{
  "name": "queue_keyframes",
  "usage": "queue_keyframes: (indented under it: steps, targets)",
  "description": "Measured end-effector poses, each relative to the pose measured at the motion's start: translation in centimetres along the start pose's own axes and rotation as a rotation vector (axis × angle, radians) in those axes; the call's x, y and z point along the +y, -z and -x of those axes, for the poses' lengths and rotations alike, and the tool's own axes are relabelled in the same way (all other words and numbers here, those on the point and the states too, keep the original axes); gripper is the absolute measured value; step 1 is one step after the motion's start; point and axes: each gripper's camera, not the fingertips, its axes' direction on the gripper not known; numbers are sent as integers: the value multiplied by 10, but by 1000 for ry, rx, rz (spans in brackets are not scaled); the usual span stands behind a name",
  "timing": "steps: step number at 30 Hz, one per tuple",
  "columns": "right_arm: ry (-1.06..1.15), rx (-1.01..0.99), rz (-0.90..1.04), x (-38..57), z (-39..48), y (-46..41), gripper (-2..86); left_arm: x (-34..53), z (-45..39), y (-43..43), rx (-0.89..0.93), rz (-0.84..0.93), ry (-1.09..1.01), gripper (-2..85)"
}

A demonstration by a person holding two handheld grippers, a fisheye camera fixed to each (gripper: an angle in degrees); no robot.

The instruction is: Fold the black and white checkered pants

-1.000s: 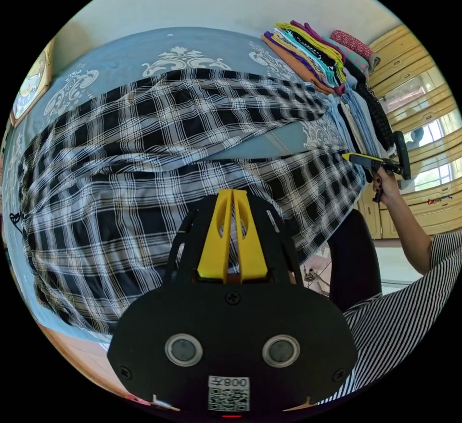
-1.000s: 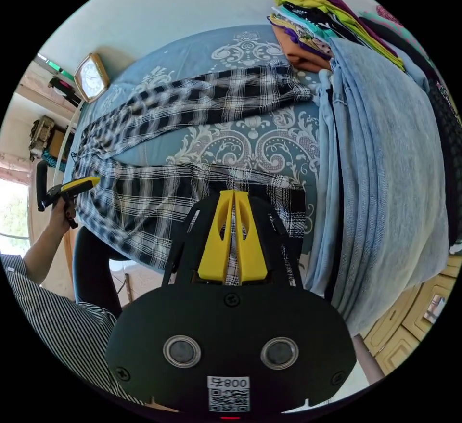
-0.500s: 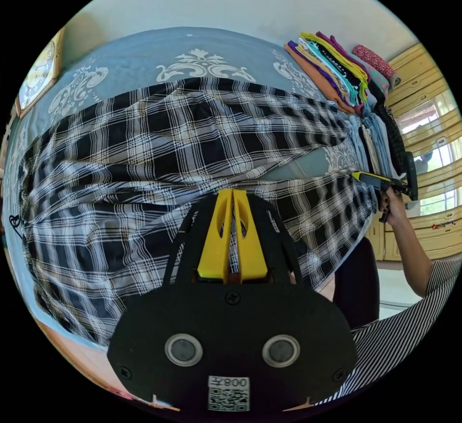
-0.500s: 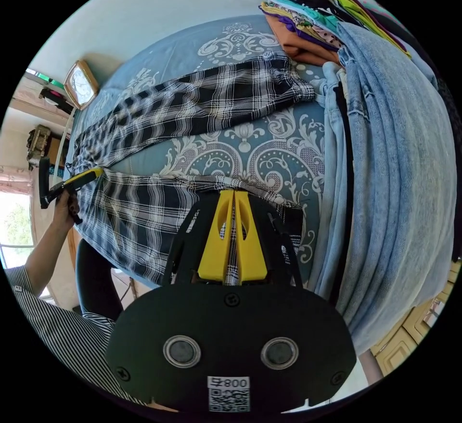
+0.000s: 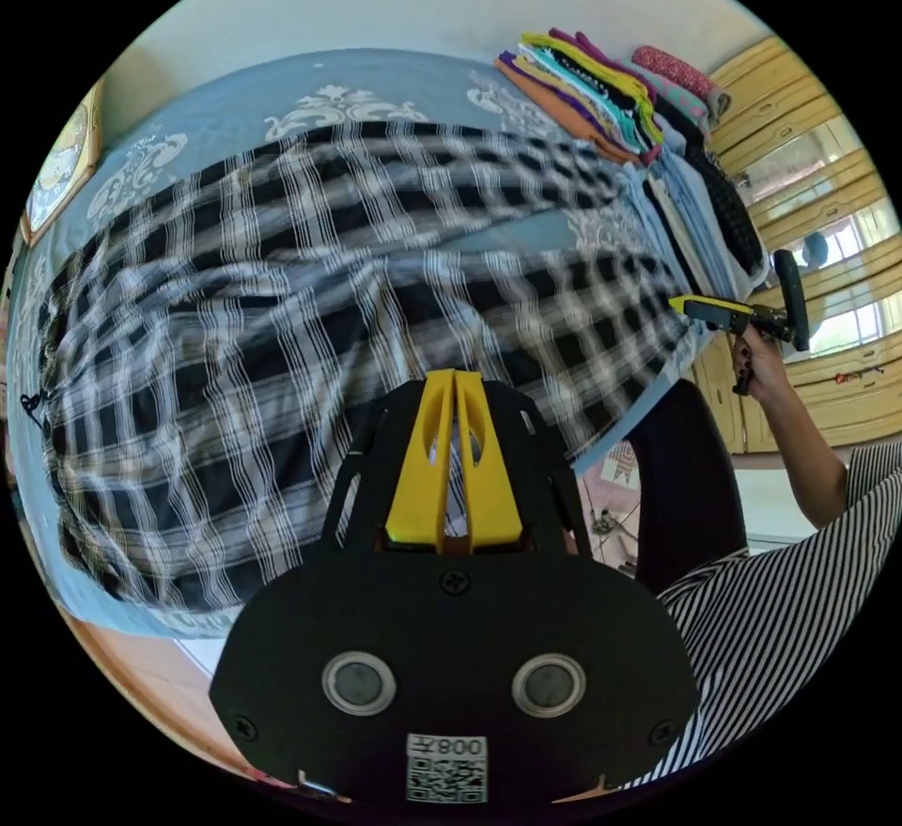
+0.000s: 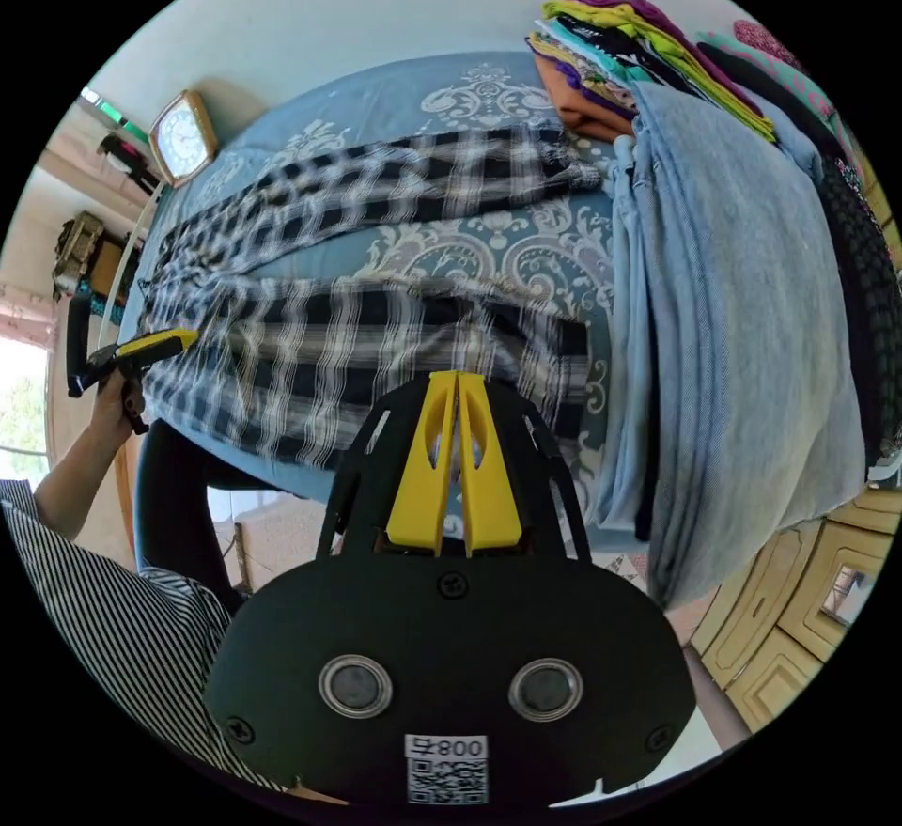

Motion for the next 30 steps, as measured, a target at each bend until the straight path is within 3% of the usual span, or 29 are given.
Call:
queue_keyframes:
  steps: [1, 4, 11, 16, 19, 22, 30]
  targets:
    - [2, 1, 23, 5, 3, -9, 1, 5, -1, -10, 8, 84, -15, 1]
    - [-26, -28, 45, 20, 3, -42, 1, 12, 3, 8, 34, 63, 34, 1]
    - [58, -66, 3, 8, 55, -25, 1, 67, 43, 89, -80, -89, 189, 1]
    - [353, -212, 66, -9, 196, -72, 1, 106, 102, 117, -160, -80, 434, 1]
    - [500, -230, 124, -12, 266, -105, 1, 123, 131, 124, -106, -82, 537, 1]
    - [627, -228, 236, -11, 338, -165, 1, 131, 138, 138, -63, -130, 505, 1]
    - [648, -240, 269, -17, 351, -208, 1, 128, 126, 175, -195, -134, 334, 2]
